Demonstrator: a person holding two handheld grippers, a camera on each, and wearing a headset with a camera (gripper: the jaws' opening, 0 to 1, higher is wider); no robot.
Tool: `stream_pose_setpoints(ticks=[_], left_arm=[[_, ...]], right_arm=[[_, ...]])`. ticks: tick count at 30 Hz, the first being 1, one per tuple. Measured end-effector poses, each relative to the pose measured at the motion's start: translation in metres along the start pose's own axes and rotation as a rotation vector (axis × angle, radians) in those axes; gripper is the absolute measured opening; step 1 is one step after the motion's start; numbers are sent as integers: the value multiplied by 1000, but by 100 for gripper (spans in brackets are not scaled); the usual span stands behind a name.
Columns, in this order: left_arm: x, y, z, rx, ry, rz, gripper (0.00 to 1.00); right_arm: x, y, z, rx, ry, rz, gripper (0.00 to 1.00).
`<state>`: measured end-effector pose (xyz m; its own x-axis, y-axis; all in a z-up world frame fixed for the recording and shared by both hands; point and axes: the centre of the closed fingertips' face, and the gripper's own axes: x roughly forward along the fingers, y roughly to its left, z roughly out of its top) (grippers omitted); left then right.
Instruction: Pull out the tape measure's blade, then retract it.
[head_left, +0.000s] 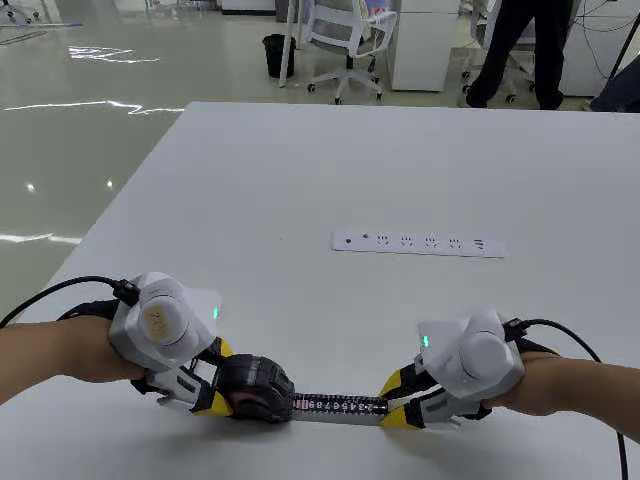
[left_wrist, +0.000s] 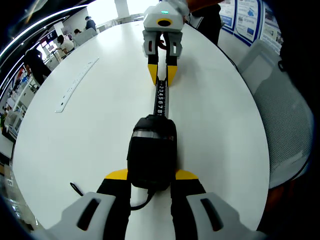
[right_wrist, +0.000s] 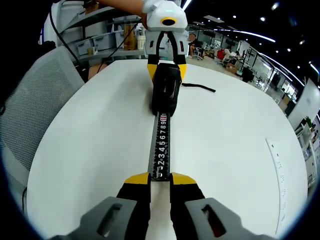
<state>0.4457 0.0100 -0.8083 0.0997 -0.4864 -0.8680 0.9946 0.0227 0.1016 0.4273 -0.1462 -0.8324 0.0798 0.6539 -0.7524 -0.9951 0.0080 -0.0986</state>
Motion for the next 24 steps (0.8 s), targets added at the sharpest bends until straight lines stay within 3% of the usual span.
stream_pose_setpoints(ticks=[24], left_arm=[[1,2,0,-6,-4,2,25]], right_arm=[[-8,0,-11,0,15,6,13]])
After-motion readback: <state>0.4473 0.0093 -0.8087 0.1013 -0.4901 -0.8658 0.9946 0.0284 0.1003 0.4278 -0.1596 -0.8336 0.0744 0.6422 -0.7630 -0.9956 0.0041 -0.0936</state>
